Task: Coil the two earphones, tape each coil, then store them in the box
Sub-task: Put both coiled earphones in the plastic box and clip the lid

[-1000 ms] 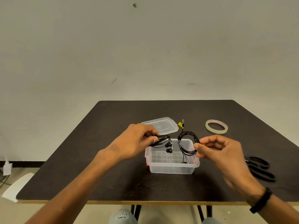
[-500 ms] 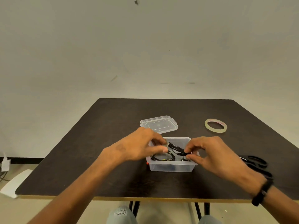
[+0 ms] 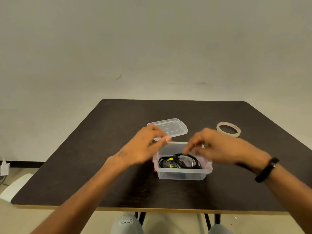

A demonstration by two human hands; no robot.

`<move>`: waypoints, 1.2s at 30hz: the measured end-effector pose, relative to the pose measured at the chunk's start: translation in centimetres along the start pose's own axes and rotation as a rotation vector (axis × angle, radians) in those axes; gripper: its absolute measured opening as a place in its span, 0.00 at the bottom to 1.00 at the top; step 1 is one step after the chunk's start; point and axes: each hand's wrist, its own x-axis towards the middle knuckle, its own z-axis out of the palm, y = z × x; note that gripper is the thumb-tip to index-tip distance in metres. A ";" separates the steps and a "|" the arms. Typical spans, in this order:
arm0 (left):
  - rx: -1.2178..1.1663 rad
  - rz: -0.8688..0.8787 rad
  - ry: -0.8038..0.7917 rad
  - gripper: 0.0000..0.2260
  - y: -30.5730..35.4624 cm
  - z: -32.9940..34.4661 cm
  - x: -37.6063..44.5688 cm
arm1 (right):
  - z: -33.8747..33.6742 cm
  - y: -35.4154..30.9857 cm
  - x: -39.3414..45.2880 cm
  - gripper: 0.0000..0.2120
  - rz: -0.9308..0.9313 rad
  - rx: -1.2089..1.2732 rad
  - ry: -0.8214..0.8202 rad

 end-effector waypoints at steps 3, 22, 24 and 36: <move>-0.163 -0.376 0.305 0.17 -3.4 0.3 2.0 | -1.3 1.6 2.8 0.12 0.097 0.147 0.279; -0.799 -0.731 0.311 0.15 -4.8 1.1 7.8 | 1.9 8.0 11.8 0.09 0.500 0.769 0.627; -0.777 -0.634 0.397 0.17 -3.5 0.7 6.9 | 1.4 7.0 9.6 0.04 0.383 0.815 0.742; -0.463 -0.306 0.833 0.10 6.5 2.9 -5.5 | 5.4 0.8 -5.6 0.24 0.176 0.520 0.767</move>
